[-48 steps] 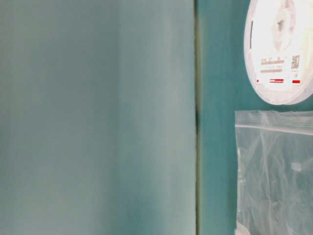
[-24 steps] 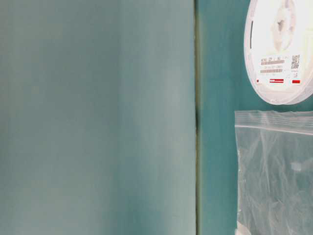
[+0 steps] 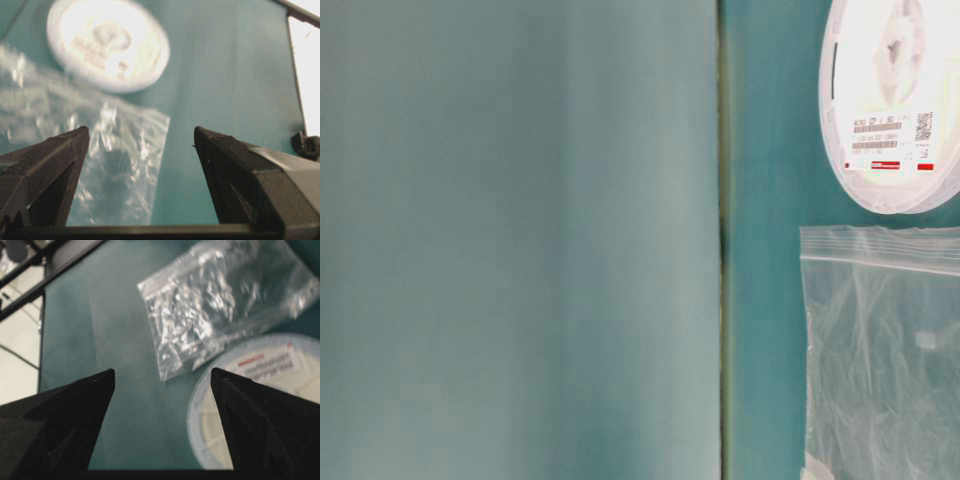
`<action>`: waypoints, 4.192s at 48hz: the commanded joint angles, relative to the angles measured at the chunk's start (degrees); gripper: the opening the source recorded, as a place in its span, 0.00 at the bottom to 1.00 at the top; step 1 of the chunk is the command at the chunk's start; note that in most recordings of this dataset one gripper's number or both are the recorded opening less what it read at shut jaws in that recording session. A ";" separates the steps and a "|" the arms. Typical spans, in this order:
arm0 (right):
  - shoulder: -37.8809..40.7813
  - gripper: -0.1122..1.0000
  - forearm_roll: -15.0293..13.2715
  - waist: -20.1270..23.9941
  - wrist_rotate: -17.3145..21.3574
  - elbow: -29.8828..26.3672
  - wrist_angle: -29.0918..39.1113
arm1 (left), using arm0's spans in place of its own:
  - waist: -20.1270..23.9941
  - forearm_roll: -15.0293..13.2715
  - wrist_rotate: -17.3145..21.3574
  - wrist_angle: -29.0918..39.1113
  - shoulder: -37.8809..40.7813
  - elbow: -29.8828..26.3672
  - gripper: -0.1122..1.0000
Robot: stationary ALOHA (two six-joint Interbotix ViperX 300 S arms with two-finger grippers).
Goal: Take out the reel from the clear zip bag.
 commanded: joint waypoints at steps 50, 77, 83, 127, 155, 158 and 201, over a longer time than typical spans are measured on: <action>-7.47 0.93 -14.33 0.09 -1.67 -2.90 3.78 | -0.62 0.18 8.79 -0.18 -7.21 -2.11 0.92; -8.09 0.93 -15.21 0.09 -3.60 -2.99 2.37 | -0.62 0.09 8.70 -0.18 -7.47 -2.20 0.92; -8.09 0.93 -15.21 0.09 -3.60 -3.08 2.02 | -0.62 0.09 8.88 -0.18 -7.47 -2.20 0.92; -8.17 0.93 -15.21 0.09 -3.60 -2.81 2.64 | -0.70 0.09 8.96 -0.18 -7.47 -2.11 0.92; -8.17 0.93 -15.21 0.00 -3.69 -2.72 2.64 | -0.62 0.09 8.88 -0.18 -7.47 -2.11 0.92; -8.17 0.93 -15.21 0.09 -3.69 -2.72 2.64 | -0.70 0.18 8.88 -0.18 -7.47 -2.11 0.92; -8.26 0.93 -15.21 0.00 -3.60 -2.72 2.46 | -0.62 0.09 8.96 -0.26 -7.47 -2.11 0.92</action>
